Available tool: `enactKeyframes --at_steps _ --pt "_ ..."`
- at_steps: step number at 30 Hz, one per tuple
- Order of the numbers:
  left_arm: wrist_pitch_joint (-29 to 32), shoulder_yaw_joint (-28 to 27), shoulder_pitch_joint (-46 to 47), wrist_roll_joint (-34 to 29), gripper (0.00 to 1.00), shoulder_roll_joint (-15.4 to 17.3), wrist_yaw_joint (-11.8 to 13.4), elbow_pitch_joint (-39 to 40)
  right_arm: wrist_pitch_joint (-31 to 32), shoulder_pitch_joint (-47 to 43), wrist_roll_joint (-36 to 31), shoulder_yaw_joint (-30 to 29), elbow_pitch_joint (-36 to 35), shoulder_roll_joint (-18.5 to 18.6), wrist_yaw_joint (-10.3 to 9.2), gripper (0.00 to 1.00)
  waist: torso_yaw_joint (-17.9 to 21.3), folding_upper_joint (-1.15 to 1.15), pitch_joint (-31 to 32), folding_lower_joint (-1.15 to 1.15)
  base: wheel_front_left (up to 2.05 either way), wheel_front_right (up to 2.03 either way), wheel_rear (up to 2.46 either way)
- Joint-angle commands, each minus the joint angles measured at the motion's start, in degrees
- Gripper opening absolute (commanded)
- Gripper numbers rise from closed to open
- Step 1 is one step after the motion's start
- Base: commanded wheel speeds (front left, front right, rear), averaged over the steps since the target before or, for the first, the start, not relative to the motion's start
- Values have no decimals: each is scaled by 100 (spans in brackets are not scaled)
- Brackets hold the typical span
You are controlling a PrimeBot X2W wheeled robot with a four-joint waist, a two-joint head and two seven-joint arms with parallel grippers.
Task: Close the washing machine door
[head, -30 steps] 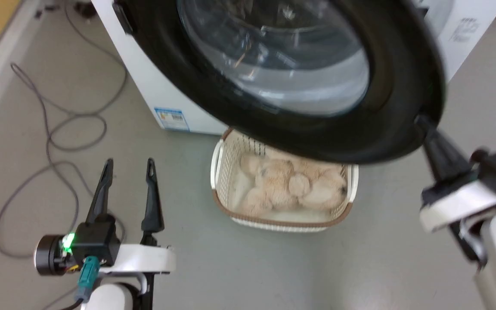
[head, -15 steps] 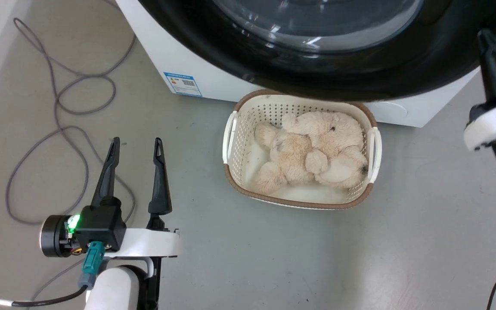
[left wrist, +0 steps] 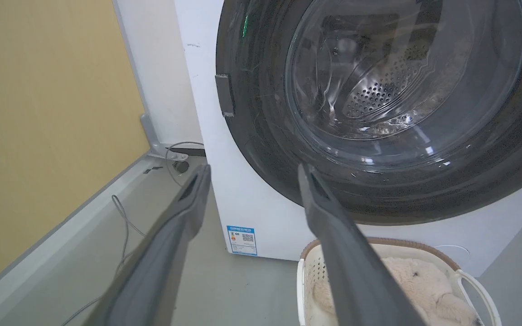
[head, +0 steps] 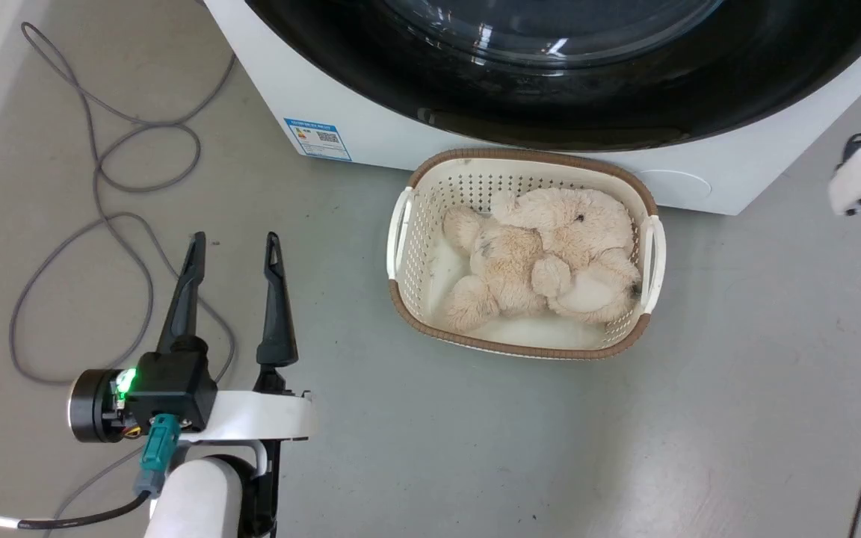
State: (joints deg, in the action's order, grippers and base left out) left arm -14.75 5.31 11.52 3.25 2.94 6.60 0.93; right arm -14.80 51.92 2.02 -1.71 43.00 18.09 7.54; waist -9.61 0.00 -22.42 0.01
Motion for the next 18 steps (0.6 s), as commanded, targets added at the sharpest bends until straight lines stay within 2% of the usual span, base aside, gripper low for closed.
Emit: enactKeyframes --at_steps 1,5,9,12,18 --pt "-25 -7 73 31 100 -5 38 7 -20 54 -31 -38 12 -92 -5 0 24 0 31 -1 0 0 0" --pt "-25 -61 1 38 100 -6 36 -55 -20 -160 -12 -212 -202 -214 -5 0 79 0 187 -1 0 0 0" --pt "-25 -106 -88 17 100 -6 10 -128 -20 -405 293 -544 -607 -404 -5 0 166 0 366 -1 0 0 0" --pt "-25 -192 -230 -45 100 -3 -42 -227 -20 -791 416 -796 -1520 -577 -5 0 359 0 646 -1 0 0 0" --pt "-25 -311 -389 -107 100 30 -134 -340 -20 -1499 292 -844 -2845 -762 -5 0 601 0 1048 -1 0 0 0"
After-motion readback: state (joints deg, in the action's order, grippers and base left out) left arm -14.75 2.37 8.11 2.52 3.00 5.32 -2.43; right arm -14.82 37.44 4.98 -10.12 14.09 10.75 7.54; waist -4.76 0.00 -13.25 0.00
